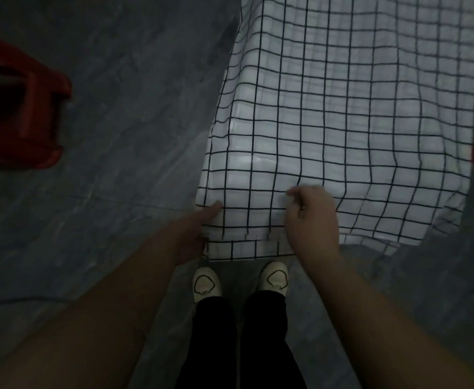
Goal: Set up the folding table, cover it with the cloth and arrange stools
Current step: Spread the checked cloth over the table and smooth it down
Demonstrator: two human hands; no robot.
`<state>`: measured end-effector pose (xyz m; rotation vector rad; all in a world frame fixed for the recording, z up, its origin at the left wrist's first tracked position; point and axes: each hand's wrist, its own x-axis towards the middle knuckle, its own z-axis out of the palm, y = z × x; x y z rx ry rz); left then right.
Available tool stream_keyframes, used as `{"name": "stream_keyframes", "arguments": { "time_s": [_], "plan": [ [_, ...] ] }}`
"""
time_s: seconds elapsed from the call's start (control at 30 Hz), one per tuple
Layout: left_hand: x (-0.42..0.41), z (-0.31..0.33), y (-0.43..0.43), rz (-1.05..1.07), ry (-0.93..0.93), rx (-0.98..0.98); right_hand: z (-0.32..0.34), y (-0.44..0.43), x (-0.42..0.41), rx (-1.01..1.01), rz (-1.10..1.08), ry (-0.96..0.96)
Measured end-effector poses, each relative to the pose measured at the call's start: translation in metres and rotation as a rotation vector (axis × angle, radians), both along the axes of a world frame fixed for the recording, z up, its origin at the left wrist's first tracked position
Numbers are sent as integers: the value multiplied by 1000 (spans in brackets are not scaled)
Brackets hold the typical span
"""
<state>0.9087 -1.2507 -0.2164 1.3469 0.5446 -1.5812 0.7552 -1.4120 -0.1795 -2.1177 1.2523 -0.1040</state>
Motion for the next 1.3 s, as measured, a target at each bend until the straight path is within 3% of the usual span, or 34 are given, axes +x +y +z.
{"name": "stream_keyframes", "arguments": {
  "time_s": [0.13, 0.27, 0.43, 0.53, 0.7, 0.77, 0.87, 0.93, 1.03, 1.17, 1.3],
  "plan": [
    [-2, -15, 6, -9, -151, 18, -14, -33, 19, -195, 262, 39],
    [0, -17, 8, 56, -265, -46, -30, -51, 41, -217, 502, 164],
    [2, -4, 12, 272, -362, -124, -30, -51, 48, -277, 520, 316],
    [9, -8, 14, 342, -293, -154, -26, -48, 46, -316, 498, 363],
    [14, -34, 14, -14, -199, 35, -31, -57, 51, -338, 603, 291],
    [22, -46, 15, -101, -285, 139, -39, -61, 62, -338, 680, 259],
    [35, -69, 17, -280, -426, 146, -52, -66, 74, -357, 761, 323],
    [40, -73, 14, -202, -438, 103, -59, -67, 75, -384, 781, 374],
    [45, -53, 0, 47, -284, 34, -63, -66, 74, -409, 800, 413],
    [49, -56, -12, -4, -245, 71, -54, -68, 76, -415, 800, 379],
    [54, -60, -11, 223, -163, -47, -50, -77, 78, -425, 832, 336]
  ]
}}
